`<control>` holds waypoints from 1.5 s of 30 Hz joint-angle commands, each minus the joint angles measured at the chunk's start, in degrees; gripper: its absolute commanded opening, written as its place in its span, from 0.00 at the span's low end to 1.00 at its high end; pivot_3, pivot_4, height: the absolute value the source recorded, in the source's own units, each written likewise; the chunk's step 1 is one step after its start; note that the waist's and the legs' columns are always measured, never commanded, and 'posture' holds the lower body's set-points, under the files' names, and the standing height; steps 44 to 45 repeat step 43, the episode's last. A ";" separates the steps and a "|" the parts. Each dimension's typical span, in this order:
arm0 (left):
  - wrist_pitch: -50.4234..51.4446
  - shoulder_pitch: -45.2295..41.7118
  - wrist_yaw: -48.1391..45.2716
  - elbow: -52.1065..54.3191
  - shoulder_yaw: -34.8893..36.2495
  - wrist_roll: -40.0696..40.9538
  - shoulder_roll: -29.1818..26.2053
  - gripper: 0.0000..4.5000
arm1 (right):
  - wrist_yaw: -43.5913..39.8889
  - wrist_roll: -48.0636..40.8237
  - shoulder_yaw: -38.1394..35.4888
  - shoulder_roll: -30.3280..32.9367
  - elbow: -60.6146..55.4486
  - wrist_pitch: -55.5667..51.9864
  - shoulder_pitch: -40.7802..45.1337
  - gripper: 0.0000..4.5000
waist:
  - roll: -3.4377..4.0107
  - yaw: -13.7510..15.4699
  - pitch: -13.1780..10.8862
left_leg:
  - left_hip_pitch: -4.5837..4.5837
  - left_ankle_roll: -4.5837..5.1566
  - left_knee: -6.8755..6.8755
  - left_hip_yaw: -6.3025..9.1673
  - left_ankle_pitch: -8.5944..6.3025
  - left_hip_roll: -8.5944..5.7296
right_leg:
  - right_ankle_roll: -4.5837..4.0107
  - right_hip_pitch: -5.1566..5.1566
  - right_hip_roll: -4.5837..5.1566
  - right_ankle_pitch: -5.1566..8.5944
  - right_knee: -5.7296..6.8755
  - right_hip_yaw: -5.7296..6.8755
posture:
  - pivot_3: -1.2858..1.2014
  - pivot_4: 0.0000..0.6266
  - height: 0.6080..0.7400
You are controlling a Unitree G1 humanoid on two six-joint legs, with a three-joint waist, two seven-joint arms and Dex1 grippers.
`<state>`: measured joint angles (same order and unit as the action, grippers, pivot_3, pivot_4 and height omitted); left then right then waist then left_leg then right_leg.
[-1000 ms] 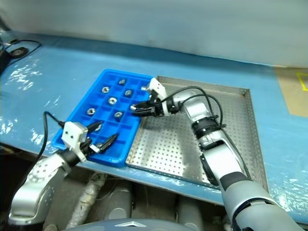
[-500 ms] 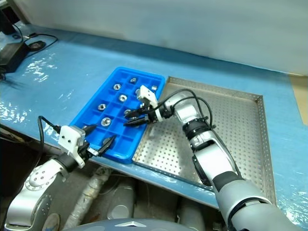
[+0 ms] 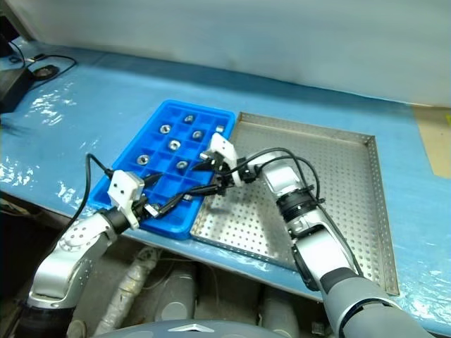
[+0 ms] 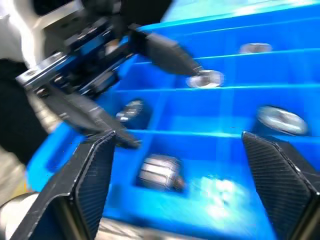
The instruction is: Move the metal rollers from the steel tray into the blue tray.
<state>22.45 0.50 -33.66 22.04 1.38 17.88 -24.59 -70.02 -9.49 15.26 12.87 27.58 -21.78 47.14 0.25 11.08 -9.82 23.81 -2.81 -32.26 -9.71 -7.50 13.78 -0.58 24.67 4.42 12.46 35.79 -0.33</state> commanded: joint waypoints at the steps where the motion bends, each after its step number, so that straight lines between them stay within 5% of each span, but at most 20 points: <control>1: -1.43 -3.62 -2.70 -2.66 -1.61 0.54 -0.33 1.00 | 2.61 -1.14 -3.30 2.55 -3.39 -1.56 -1.72 0.94 | -0.03 -0.65 0.02 | 0.00 -0.02 0.00 0.00 0.01 0.01 | 0.00 -0.01 0.00 0.00 0.00 0.00 | 0.55 0.24 1.00; 13: -8.18 -18.82 -10.12 -18.31 -5.07 0.46 3.11 1.00 | 17.60 -2.36 -14.08 7.85 -13.33 -1.31 -10.94 0.94 | -0.05 -7.16 0.03 | -0.08 -0.29 -0.01 -0.06 0.21 0.02 | -0.02 0.04 -0.14 -0.02 0.01 0.02 | 0.45 0.24 1.00; 26: -15.14 -28.37 -12.32 -28.57 -4.91 0.46 8.60 1.00 | 24.75 -5.01 -19.91 9.86 -23.95 0.71 -20.98 0.94 | -0.06 -9.05 0.03 | -0.34 -0.04 -0.04 -0.27 0.06 0.01 | -0.03 -0.14 -0.14 -0.03 -0.02 -0.18 | 0.42 0.24 1.00; 45: -18.43 -30.22 -12.15 -31.44 -5.69 -1.97 10.01 1.00 | 25.14 -5.25 -18.31 8.60 -18.36 4.90 -15.58 0.94 | -0.06 -9.59 0.03 | -0.52 0.11 -0.04 -0.40 -0.03 -0.03 | -0.03 -0.27 -0.14 -0.03 -0.08 -0.65 | 0.45 0.24 1.00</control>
